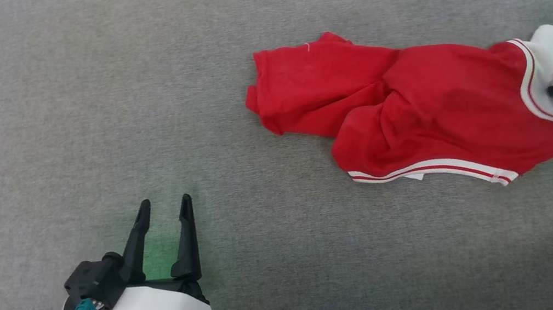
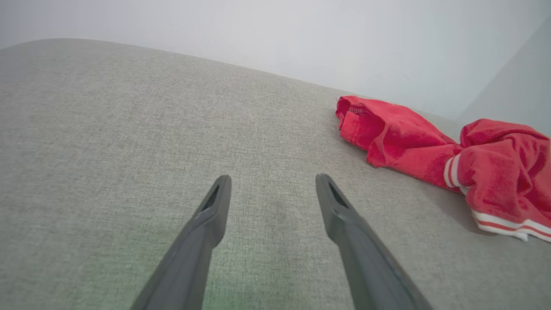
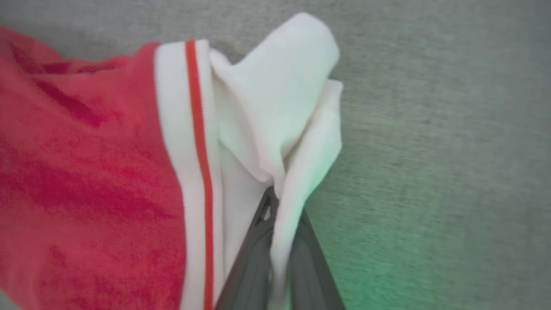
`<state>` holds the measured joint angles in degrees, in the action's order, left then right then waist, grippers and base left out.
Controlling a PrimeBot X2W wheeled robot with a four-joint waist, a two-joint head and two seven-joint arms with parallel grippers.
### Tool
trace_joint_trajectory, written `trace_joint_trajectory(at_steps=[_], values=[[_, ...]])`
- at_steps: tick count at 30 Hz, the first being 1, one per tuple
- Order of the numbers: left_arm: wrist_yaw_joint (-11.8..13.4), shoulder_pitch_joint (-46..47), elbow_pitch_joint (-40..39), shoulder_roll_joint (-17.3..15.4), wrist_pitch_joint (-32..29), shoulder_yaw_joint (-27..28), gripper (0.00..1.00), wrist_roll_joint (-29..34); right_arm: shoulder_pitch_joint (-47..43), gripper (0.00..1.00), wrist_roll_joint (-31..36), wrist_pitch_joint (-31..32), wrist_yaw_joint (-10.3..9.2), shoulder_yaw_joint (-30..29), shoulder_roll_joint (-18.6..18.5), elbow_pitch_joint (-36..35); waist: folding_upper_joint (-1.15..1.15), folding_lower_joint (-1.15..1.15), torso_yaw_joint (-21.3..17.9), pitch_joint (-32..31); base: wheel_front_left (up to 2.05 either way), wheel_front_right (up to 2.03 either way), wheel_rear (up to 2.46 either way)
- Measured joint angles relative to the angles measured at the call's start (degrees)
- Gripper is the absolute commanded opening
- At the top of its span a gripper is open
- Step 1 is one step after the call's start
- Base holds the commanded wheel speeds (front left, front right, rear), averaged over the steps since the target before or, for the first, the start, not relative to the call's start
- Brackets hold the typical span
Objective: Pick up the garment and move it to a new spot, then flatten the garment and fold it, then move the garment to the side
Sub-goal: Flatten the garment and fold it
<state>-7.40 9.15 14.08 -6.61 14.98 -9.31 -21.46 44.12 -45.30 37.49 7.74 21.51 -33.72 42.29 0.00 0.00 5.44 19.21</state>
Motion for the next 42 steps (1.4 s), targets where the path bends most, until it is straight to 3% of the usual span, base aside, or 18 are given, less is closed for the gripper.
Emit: trace_joint_trajectory(at_steps=[11, 16, 20, 22, 23, 26, 33, 37, 42], values=[[0.00, -0.14, -1.48, -1.37, 0.00, 0.94, 1.00, 0.01, -6.99, 0.00, -2.16, -11.05, -0.10, -9.74, -10.32, 3.45, 0.00, 0.00, -3.47, -0.13, 0.00, 0.00, 0.00], [0.00, -0.07, -1.70, -1.90, 0.00, 0.54, 1.00, 0.01, -8.34, 0.00, -2.10, -13.51, -0.21, -12.20, -11.10, 5.83, 0.00, 0.00, -4.28, 0.66, 0.00, 0.00, 0.00], [0.00, 0.21, -1.60, -2.56, 0.00, -0.22, 1.00, -0.10, -8.23, 0.00, -1.72, -16.13, -0.23, -13.11, -9.34, 6.62, 0.00, 0.00, -5.15, 1.15, 0.00, 0.00, 0.00], [0.00, 0.74, -1.60, -3.26, -0.01, -1.47, 1.00, -0.41, -7.90, 0.77, -1.21, -18.57, -0.24, -13.45, -8.05, 6.82, 0.00, 0.00, -5.62, 1.18, 0.00, 0.00, 0.00], [0.00, 1.31, -1.55, -4.02, -0.01, -2.44, 1.00, -0.43, -7.53, 1.00, -0.55, -19.90, -0.24, -13.61, -7.72, 6.98, 0.00, 0.00, -5.83, 1.15, 0.00, 0.00, 0.00], [0.00, 3.86, -1.70, -7.11, 0.00, -6.87, 1.00, -1.38, -7.03, 1.00, 1.52, -24.53, -0.24, -14.24, -7.49, 7.33, 0.00, 0.00, -6.31, 0.76, 0.00, 0.00, 0.00], [-0.01, 18.13, -3.74, -18.51, -2.90, -25.69, 1.00, -8.43, -8.11, 1.00, 5.13, -36.22, -0.24, -15.99, -6.01, 5.32, 0.00, 0.00, -8.15, -0.84, 0.00, 0.00, 0.00], [-0.11, 28.14, -3.75, -21.90, -11.96, -36.87, 1.00, -17.22, -9.88, 1.00, 5.60, -40.30, -0.24, -15.68, -2.19, 1.44, 0.00, 0.00, -10.48, -1.56, 0.00, 0.00, 0.00], [-0.10, 35.28, -0.69, -22.81, -30.09, -45.48, 1.00, -36.48, -12.39, 1.00, 6.04, -42.47, -0.24, -15.29, 2.23, -3.58, 0.00, 0.00, -14.84, -2.07, 0.00, 0.00, 0.00]])
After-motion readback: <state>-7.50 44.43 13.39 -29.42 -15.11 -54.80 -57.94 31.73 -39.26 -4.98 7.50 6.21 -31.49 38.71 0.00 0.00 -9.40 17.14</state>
